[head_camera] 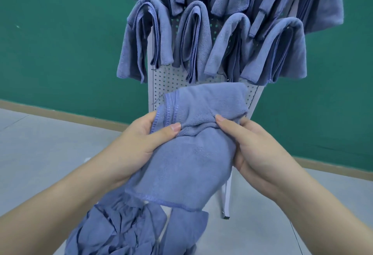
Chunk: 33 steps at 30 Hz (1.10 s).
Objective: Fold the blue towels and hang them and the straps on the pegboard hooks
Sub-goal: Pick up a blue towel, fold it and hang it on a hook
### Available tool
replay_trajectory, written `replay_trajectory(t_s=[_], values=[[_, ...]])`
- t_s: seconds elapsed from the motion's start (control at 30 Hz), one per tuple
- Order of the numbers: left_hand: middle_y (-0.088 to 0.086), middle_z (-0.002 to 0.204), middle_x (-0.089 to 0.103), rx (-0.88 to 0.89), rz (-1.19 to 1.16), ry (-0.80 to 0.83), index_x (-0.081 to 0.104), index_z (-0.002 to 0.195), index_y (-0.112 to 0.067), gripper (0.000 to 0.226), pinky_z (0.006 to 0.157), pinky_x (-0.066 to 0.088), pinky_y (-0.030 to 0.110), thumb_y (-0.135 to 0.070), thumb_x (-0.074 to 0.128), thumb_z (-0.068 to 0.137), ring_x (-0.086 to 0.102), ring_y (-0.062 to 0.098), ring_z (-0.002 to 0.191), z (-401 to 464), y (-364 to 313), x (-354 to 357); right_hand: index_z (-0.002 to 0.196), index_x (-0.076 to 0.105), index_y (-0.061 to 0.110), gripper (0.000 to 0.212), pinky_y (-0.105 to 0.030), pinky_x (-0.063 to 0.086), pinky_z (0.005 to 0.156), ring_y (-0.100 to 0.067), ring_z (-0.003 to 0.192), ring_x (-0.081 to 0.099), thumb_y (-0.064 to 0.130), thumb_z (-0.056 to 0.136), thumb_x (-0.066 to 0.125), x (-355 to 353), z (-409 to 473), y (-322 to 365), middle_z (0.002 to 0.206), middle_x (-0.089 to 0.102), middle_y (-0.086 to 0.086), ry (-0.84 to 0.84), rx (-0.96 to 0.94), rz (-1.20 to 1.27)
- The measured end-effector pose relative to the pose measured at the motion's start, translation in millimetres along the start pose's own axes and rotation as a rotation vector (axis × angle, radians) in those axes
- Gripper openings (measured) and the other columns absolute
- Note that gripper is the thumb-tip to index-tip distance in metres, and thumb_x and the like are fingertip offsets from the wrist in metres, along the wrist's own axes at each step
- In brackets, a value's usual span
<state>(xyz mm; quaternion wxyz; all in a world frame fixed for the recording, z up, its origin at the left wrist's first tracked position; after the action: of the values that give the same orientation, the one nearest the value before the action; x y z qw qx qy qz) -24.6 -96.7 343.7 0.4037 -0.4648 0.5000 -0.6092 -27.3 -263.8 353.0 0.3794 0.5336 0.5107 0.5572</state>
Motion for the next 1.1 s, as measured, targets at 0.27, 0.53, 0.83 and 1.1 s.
replay_trajectory(t_s=[0.27,0.53,0.83,1.1], values=[[0.004,0.121,0.076,-0.108,-0.161,-0.037,0.069,0.125,-0.021,0.033,0.089,0.058,0.037,-0.02,0.06,0.093,0.074,0.022,0.108,1.6,11.1,-7.5,0.129,0.065,0.007,0.032,-0.036,0.06,0.093,-0.022,0.114,0.072,0.014,0.098,0.063,-2.2,5.0,-2.3,0.12,0.076,-0.005,-0.037,-0.002,0.102],[0.007,0.123,0.075,-0.19,-0.261,0.021,0.069,0.129,-0.021,0.037,0.077,0.062,0.035,-0.016,0.059,0.093,0.074,0.025,0.105,1.9,18.8,-6.7,0.131,0.064,0.004,0.034,-0.04,0.057,0.096,-0.027,0.118,0.07,0.007,0.097,0.059,2.6,7.8,0.1,0.121,0.076,-0.01,0.001,-0.046,0.173],[0.016,0.107,0.076,-0.178,-0.191,-0.1,0.069,0.118,-0.011,0.035,0.076,0.057,0.039,0.007,0.048,0.097,0.072,0.027,0.088,4.2,21.0,-18.1,0.132,0.061,0.002,0.034,-0.058,0.044,0.11,-0.032,0.124,0.065,0.007,0.098,0.059,2.7,5.5,6.8,0.131,0.067,-0.021,0.019,-0.175,-0.046],[-0.004,0.109,0.079,0.216,0.186,-0.151,0.077,0.099,-0.036,0.027,0.092,0.056,0.03,-0.021,0.085,0.078,0.073,0.012,0.107,3.4,-16.8,-25.1,0.125,0.064,0.0,0.045,-0.056,0.05,0.108,-0.036,0.119,0.068,0.025,0.088,0.071,-4.9,5.4,5.8,0.121,0.072,-0.021,-0.017,-0.167,-0.11]])
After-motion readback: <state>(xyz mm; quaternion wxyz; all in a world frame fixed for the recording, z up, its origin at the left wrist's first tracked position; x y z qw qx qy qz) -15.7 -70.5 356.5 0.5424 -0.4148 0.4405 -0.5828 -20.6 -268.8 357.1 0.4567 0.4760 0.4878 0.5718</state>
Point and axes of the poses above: each hand's wrist, its own z-axis towards the middle knuckle, its own x-axis out of the palm, y = z × x, the point moved 10 cm from there along z, towards the middle knuckle
